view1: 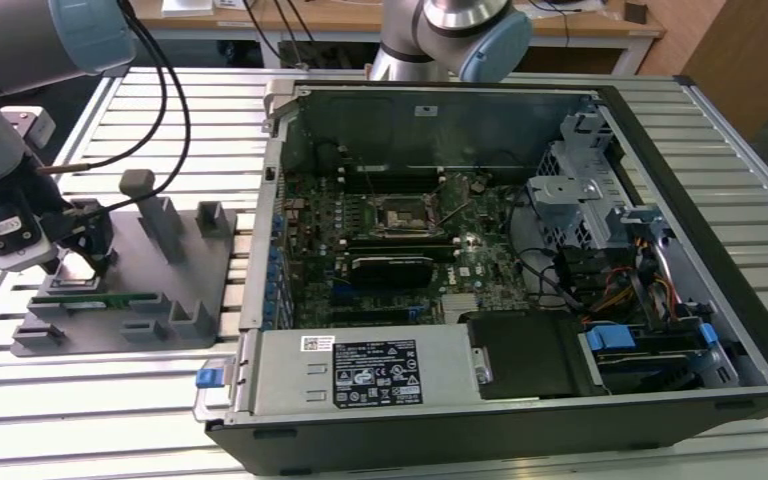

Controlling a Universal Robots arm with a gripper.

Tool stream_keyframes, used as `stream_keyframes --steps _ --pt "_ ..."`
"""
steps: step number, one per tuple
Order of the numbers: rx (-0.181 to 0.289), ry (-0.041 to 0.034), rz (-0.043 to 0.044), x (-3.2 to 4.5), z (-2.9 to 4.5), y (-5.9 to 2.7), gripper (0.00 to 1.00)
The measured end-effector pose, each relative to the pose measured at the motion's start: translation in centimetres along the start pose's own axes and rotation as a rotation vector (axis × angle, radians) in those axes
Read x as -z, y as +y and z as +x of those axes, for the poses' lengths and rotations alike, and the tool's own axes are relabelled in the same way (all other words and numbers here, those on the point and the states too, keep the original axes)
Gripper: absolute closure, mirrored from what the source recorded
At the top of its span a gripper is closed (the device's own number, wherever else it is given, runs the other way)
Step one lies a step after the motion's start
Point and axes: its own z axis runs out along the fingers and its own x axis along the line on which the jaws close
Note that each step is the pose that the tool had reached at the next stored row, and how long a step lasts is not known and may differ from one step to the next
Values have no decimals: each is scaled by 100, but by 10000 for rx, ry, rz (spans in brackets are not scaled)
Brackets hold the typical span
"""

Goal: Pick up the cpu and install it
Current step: 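Pick up the cpu and move it towards the insertion slot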

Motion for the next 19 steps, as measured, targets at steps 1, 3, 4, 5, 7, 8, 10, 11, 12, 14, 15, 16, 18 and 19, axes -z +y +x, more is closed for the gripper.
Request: stream_keyframes --steps 1,3,4,5,7,8,10,11,12,14,15,16,18,19 --pt "0 2 1 1 0 0 42" --pt "0 2 1 1 0 0 47" --pt "0 1 0 1 0 0 47" --pt "0 -1 -1 3 0 0 47" --pt "0 0 -1 28 0 1 47" --pt "0 0 -1 45 1 2 47" --pt "-1 0 -1 87 1 4 47" --pt "0 0 0 111 1 4 47" --pt "0 1 0 137 2 5 47" --pt "0 -1 -1 192 2 8 47" --pt "0 1 0 221 2 9 47" --pt "0 1 0 252 3 10 47" --pt "0 0 -1 295 3 11 47" --pt "0 0 0 302 3 12 47"
